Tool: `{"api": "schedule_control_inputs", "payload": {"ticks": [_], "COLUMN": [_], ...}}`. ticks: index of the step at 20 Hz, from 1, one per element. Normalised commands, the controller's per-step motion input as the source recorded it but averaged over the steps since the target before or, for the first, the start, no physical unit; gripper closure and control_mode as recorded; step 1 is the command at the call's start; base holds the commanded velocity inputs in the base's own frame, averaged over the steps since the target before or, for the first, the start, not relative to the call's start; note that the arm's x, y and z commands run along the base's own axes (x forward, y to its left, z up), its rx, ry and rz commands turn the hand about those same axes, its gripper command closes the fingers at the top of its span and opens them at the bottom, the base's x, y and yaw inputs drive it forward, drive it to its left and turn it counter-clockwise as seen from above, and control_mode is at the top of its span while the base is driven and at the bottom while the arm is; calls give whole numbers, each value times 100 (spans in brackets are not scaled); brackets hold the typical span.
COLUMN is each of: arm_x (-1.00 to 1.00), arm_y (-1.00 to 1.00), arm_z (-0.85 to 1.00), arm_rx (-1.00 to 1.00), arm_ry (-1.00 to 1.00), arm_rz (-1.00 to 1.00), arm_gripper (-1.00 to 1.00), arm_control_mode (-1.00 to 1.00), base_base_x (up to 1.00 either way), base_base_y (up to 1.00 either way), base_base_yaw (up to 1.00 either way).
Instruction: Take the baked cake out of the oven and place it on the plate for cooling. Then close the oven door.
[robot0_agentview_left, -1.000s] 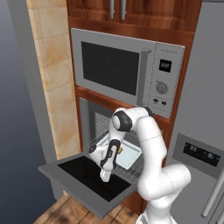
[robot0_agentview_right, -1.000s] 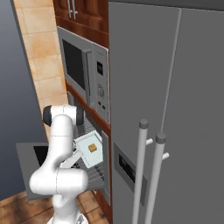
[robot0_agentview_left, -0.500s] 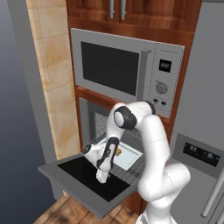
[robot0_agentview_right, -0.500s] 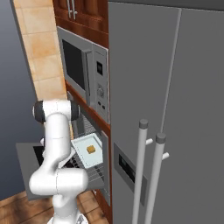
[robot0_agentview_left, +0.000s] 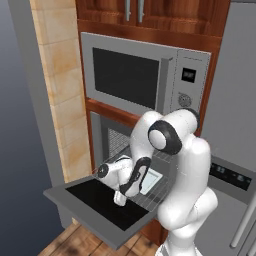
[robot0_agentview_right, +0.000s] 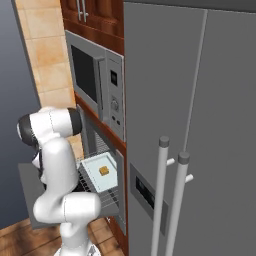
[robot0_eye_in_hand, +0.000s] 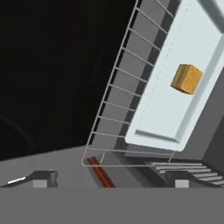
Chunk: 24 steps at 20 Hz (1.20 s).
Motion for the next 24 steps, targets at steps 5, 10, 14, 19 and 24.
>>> {"api": "schedule_control_inputs", "payload": {"ticks": [5, 10, 14, 19, 24], "arm_x": [40, 52, 47, 43, 42], "arm_y": [0, 0, 0, 0, 0], "arm_z": [80, 21, -18, -35, -38], "arm_rx": [-13, -23, -26, -25, -16], "arm_ry": [1, 14, 30, 33, 18], "arm_rz": [19, 21, 22, 19, 20], "arm_gripper": [-100, -100, -100, -100, -100], "arm_control_mode": [-100, -100, -100, -100, -100], "base_base_x": [0, 0, 0, 0, 0], "base_base_y": [0, 0, 0, 0, 0], "base_base_yaw": [0, 0, 0, 0, 0]}}
